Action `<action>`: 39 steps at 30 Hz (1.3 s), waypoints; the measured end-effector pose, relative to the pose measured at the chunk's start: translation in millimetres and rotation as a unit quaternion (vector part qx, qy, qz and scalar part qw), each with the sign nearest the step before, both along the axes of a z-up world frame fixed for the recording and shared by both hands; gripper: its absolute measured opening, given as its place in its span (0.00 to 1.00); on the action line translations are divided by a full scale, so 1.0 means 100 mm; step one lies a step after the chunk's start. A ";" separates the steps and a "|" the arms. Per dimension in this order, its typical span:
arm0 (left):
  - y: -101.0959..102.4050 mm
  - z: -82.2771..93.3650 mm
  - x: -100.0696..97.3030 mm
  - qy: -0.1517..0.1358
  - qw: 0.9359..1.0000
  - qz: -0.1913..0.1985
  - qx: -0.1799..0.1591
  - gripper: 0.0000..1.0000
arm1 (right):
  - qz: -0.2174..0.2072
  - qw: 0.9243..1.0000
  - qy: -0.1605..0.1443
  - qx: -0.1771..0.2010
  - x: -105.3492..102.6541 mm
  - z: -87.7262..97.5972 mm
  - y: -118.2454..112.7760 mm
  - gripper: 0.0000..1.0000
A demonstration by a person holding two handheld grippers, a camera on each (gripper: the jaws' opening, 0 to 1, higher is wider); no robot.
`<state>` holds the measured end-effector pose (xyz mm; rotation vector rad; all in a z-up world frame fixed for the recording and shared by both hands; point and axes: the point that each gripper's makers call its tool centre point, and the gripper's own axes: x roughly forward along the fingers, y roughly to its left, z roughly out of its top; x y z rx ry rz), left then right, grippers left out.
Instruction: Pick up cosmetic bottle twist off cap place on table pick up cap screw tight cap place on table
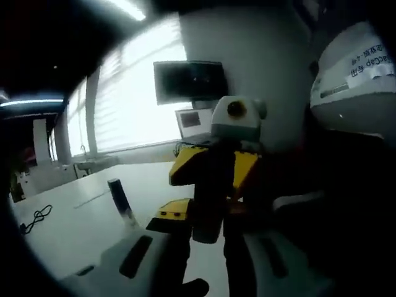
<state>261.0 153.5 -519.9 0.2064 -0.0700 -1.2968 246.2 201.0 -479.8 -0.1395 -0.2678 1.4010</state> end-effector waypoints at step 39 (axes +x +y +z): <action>0.05 -0.08 0.01 0.071 0.995 -0.052 -0.047 0.08 | 0.036 0.991 0.124 -0.028 0.12 -0.22 0.03 0.12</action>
